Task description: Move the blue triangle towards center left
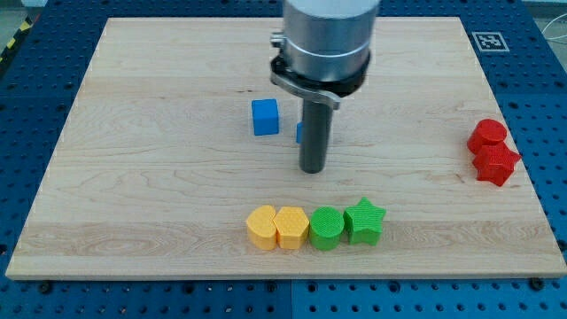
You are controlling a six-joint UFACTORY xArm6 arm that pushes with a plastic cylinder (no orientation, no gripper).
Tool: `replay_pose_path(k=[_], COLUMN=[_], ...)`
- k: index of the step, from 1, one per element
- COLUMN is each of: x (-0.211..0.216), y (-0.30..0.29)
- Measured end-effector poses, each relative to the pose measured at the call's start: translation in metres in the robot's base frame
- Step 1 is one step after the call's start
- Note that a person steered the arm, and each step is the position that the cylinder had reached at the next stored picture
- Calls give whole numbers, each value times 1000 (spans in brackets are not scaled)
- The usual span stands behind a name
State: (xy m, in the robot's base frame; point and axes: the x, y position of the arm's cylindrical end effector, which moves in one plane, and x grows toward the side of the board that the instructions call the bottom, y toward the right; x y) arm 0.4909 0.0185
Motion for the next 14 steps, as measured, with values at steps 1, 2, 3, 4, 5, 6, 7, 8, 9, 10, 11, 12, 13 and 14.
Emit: replay_pose_path(k=[1, 2, 3, 4, 5, 6, 7, 8, 9, 10, 11, 12, 13, 14], x=[-12, -25, -31, -42, -57, -68, -82, -94, -106, -116, -125, -134, -136, -136], y=[-10, -10, -2, 12, 32, 45, 60, 74, 88, 96, 101, 112, 123, 136])
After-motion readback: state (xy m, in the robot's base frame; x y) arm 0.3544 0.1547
